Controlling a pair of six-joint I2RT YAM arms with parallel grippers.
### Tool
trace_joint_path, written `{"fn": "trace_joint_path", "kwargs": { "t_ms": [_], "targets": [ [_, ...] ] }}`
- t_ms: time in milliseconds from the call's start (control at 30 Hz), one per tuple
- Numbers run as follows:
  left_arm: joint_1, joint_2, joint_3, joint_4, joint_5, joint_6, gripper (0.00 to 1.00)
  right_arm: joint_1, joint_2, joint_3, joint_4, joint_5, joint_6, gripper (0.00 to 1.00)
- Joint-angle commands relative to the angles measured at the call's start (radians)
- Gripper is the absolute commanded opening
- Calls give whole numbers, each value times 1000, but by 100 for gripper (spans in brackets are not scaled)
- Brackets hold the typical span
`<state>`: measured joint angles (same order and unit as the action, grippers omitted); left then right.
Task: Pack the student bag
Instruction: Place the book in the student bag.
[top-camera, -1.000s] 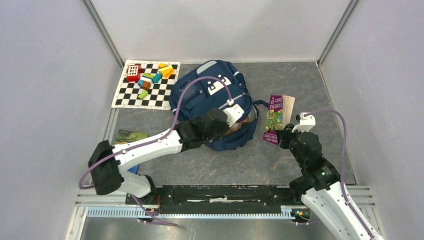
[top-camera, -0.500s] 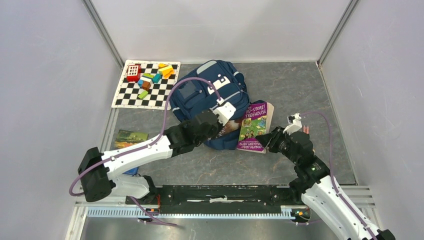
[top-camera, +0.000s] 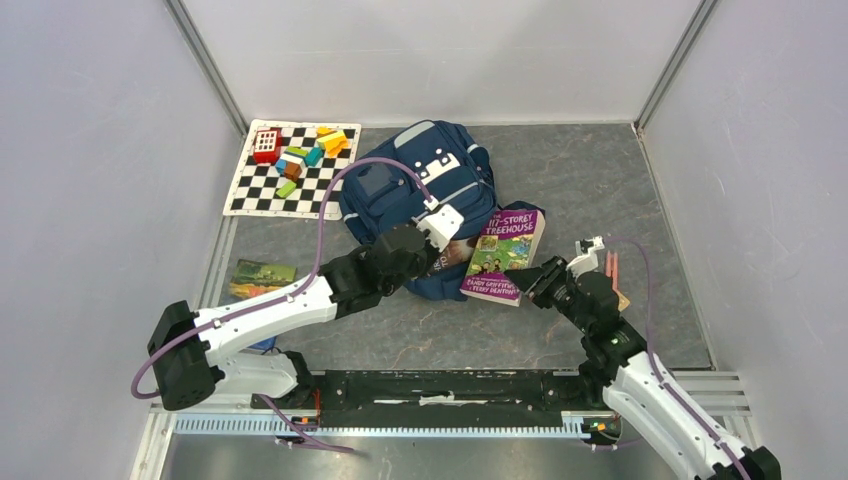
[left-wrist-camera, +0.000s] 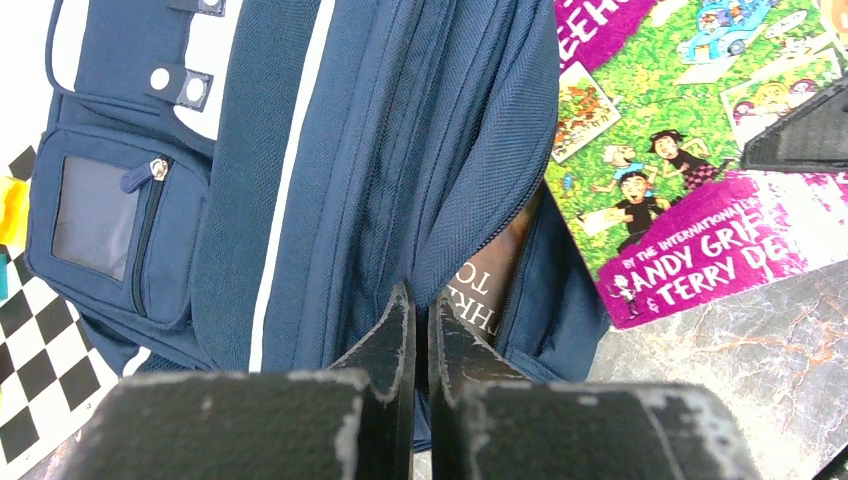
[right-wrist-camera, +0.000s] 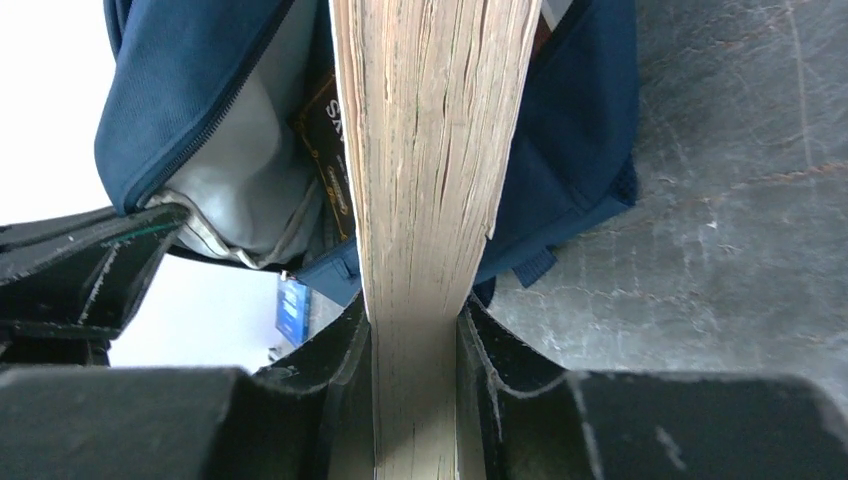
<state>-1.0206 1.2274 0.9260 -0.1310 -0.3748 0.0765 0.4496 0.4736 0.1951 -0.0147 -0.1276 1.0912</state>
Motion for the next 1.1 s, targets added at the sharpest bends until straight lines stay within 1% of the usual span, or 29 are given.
{"fn": "trace_joint_path", "kwargs": {
  "t_ms": [0,200,300,500,600,700,800,967,1067],
  "targets": [
    [4,-55,30,198,-9,-23,2,5,71,-15,379,8,122,0],
    [4,-55,24,203,-1,-25,2,40,257,-56,668,99,190,0],
    [4,-51,25,203,9,-30,2,90,372,-9,728,162,171,0],
    [4,-42,24,205,24,-32,2,188,622,73,876,221,145,0],
    [4,-41,22,205,28,-35,2,203,729,136,895,248,92,0],
    [4,-40,22,205,33,-39,2,205,832,223,872,270,21,0],
    [4,-43,22,205,38,-41,2,208,947,290,859,261,-29,0],
    [4,-39,23,205,43,-41,2,233,1129,371,925,213,-55,0],
    [4,-34,23,205,46,-42,2,257,1228,446,929,206,-92,0]
  ]
}}
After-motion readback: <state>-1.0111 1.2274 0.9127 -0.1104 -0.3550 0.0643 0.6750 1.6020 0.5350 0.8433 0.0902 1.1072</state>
